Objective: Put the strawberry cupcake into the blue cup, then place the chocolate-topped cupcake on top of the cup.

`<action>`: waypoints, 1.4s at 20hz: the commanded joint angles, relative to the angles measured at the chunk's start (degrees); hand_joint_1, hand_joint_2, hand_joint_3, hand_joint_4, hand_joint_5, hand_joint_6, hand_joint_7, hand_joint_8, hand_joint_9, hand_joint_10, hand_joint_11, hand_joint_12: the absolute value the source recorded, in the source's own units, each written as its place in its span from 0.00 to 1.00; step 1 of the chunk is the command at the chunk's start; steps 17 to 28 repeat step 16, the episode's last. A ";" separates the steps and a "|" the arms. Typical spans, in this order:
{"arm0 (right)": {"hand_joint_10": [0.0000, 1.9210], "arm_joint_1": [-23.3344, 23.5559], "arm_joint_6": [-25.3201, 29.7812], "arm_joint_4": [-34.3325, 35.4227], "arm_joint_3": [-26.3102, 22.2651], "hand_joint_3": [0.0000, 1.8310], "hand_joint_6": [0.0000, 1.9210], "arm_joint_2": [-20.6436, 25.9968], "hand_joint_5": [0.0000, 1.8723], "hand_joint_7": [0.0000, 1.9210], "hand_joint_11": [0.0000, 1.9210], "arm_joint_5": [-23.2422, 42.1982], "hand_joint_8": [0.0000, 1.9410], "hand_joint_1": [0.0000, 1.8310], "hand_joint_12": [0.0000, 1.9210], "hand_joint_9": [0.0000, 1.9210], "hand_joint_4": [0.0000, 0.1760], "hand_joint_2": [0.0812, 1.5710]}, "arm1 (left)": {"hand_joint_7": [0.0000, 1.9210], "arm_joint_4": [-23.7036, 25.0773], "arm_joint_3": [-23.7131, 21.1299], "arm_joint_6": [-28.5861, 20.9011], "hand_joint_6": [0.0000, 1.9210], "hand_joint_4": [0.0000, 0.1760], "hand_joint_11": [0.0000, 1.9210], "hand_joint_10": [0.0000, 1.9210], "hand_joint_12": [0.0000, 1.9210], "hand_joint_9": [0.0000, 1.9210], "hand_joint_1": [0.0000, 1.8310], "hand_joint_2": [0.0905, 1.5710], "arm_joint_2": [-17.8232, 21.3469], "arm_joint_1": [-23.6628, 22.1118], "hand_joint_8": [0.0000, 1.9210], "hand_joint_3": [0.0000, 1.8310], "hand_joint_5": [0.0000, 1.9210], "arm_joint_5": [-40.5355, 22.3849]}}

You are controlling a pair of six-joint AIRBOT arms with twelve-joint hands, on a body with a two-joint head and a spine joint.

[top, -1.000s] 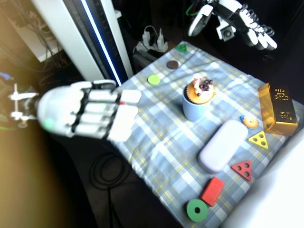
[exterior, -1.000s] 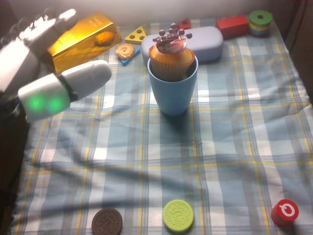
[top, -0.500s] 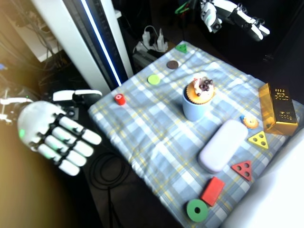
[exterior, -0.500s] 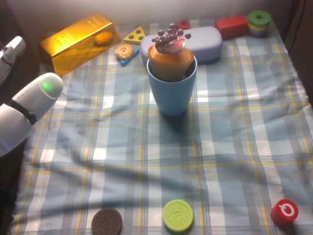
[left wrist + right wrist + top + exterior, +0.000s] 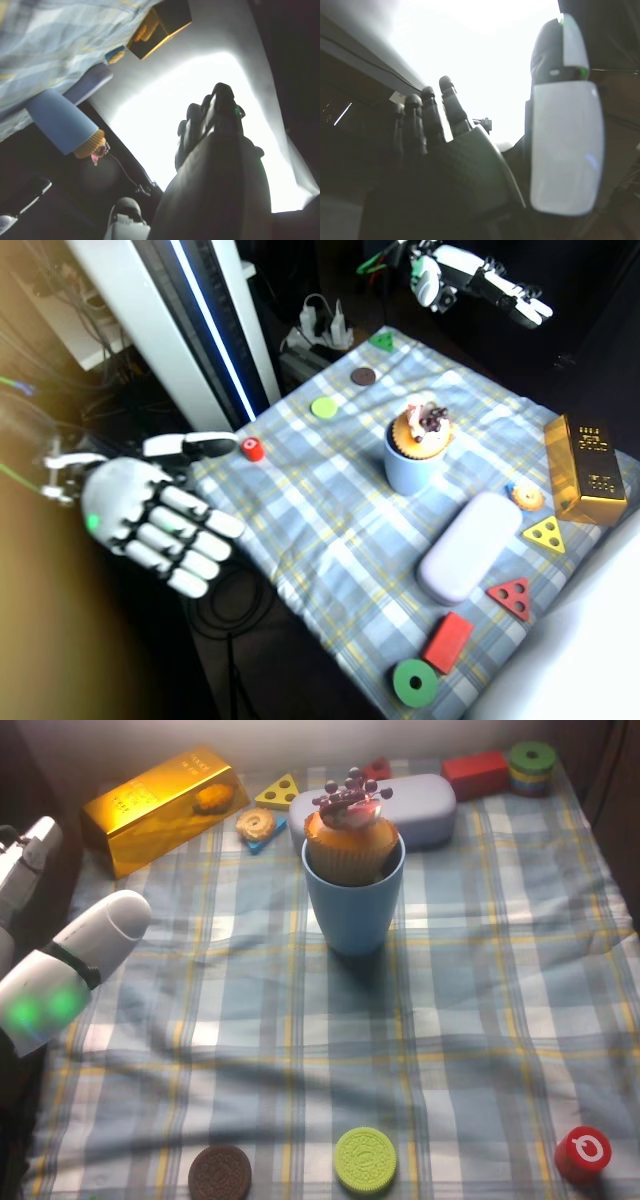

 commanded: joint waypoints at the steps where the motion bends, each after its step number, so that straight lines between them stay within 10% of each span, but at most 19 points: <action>1: 0.00 0.58 0.17 -0.07 0.54 0.00 0.00 0.11 0.00 0.00 0.00 7.67 0.00 0.00 0.00 0.00 0.22 0.59 | 0.10 2.60 0.31 -0.59 0.00 0.44 0.00 0.00 0.00 0.04 0.00 0.52 -0.11 -0.76 0.00 0.00 0.10 -7.08; 2: 0.00 0.61 0.17 0.01 0.80 0.01 0.00 -0.12 0.00 0.00 0.00 7.67 0.00 0.00 0.00 0.00 0.25 0.62 | 0.10 2.70 0.12 -0.50 0.00 0.18 0.00 0.00 0.00 0.03 0.00 0.54 -0.11 -1.03 0.00 0.00 0.10 -7.08; 3: 0.00 0.67 0.17 0.01 0.79 0.00 0.00 -0.31 0.00 0.00 0.00 7.67 0.00 0.00 0.00 0.00 0.34 0.60 | 0.09 2.78 -0.03 -0.30 0.00 0.18 0.00 0.00 0.00 0.02 0.00 0.54 -0.10 -1.03 0.00 0.00 0.10 -7.08; 7: 0.00 1.77 0.18 -0.29 0.77 0.00 0.00 -0.89 0.00 0.00 0.00 7.67 0.00 0.00 0.00 0.00 0.48 0.58 | 0.08 2.59 -0.38 0.73 0.00 0.38 0.00 0.00 0.00 0.02 0.00 0.55 -0.03 -0.79 0.00 0.00 0.09 -7.08; 10: 0.00 1.81 0.18 -0.90 0.97 0.00 0.00 -1.96 0.00 0.00 0.00 7.67 0.00 0.00 0.00 0.00 0.33 0.59 | 0.10 2.49 -0.30 1.13 0.00 0.36 0.00 0.00 0.00 0.03 0.00 0.55 -0.84 -1.35 0.00 0.00 0.10 -7.08; 28: 0.00 1.85 0.18 -1.61 1.09 0.00 0.00 -2.18 0.00 0.00 0.00 7.67 0.00 0.01 0.00 0.00 0.32 0.57 | 0.10 1.79 -0.33 1.91 0.00 0.36 0.00 0.00 0.00 0.04 0.00 0.55 -1.11 -1.59 0.00 0.00 0.10 -7.09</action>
